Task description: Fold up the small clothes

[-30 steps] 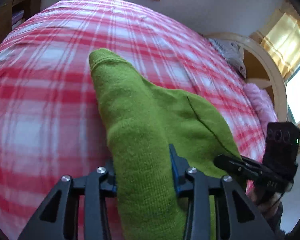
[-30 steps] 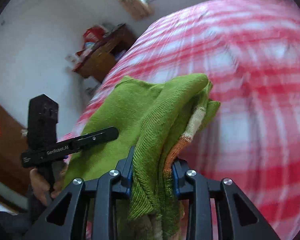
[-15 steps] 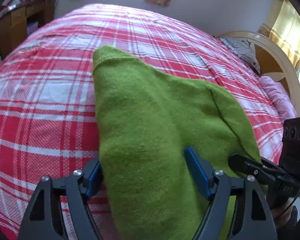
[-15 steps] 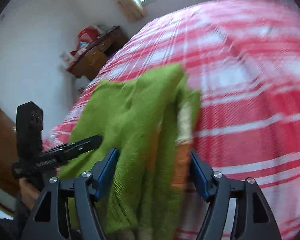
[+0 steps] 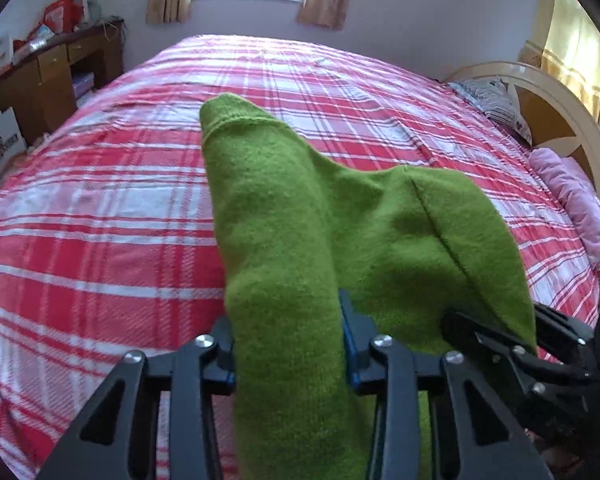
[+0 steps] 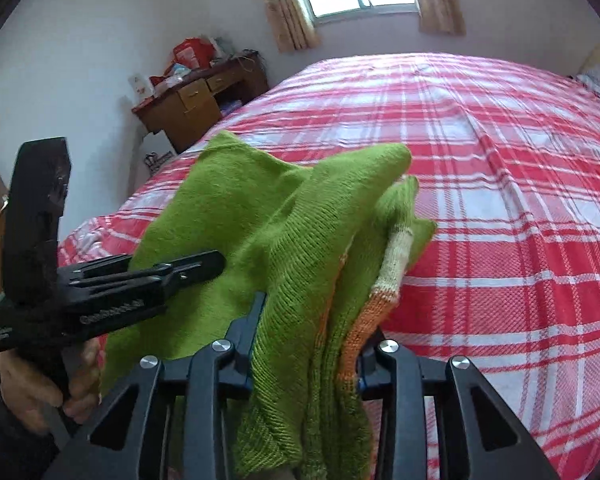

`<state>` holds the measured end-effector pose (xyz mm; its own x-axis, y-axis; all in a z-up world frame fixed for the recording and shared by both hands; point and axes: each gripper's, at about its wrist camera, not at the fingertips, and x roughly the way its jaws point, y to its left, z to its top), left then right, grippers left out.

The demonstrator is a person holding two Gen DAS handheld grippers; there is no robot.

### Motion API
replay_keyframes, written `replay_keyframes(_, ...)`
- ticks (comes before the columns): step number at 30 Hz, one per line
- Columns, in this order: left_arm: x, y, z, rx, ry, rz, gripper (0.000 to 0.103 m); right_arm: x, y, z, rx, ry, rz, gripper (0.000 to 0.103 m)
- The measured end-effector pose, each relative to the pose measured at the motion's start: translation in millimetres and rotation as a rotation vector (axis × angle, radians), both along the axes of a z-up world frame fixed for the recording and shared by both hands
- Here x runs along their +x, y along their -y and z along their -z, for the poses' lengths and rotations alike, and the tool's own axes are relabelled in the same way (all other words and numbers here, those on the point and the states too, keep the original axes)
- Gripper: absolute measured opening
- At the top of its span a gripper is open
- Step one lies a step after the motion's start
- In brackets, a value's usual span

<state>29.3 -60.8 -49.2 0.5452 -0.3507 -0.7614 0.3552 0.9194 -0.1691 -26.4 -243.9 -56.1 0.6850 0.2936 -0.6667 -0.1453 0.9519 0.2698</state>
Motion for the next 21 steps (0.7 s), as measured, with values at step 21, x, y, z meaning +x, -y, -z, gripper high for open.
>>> replay_keyframes(21,-5,-131,-19,0.007,0.038,-0.282,0.039,23,-130,-35,0.035,0.073,-0.266,0.034)
